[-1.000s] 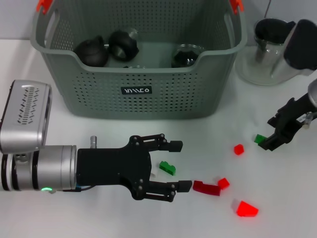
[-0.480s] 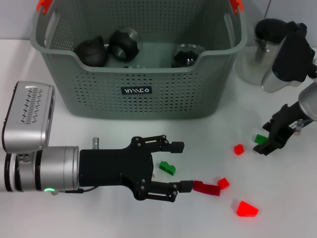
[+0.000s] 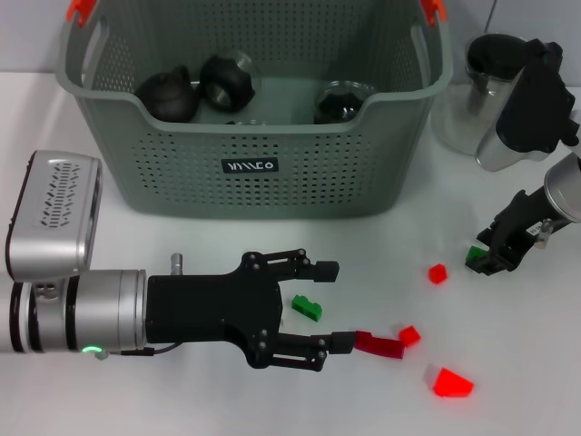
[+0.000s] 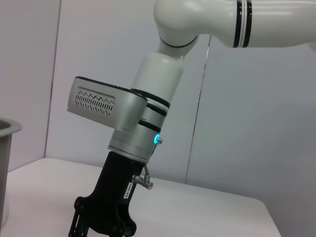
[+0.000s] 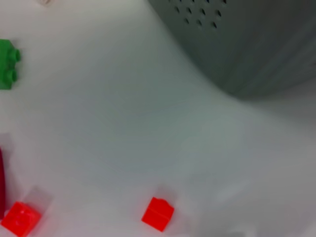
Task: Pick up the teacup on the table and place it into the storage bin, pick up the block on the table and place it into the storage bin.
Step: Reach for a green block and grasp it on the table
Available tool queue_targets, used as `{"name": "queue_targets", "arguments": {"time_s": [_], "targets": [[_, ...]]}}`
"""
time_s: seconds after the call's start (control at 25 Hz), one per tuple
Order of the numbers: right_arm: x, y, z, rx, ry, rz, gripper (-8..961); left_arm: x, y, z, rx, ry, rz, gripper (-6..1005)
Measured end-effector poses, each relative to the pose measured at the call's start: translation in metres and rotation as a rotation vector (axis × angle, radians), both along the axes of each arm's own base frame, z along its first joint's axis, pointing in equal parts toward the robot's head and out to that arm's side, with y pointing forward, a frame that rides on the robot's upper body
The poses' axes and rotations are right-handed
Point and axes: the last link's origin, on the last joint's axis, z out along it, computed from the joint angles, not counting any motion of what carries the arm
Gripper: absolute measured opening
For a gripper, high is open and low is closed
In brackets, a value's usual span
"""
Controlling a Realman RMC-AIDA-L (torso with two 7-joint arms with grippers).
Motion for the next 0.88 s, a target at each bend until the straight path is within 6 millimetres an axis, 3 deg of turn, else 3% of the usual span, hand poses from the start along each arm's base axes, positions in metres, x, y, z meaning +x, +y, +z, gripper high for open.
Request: {"name": "queue_targets", "arguments": {"time_s": [0.16,0.24,0.88], "targets": [[-0.0003,0.0005,-0.0003,0.004,0.001,0.002,519,-0.0009,-0.0006,0.0002,0.001,-0.001,0.004,837],[0.0002,0.0006,-0.0002,0.007,0.001,0.002,293,-0.0012,-0.0009,0.0002,0.001,-0.001,0.005,836],[0.0023,-0.0001,-0.0001,0.008,0.001,-0.001,306,-0.003,-0.0006,0.0022,0.009,-0.006,0.015,836]]}}
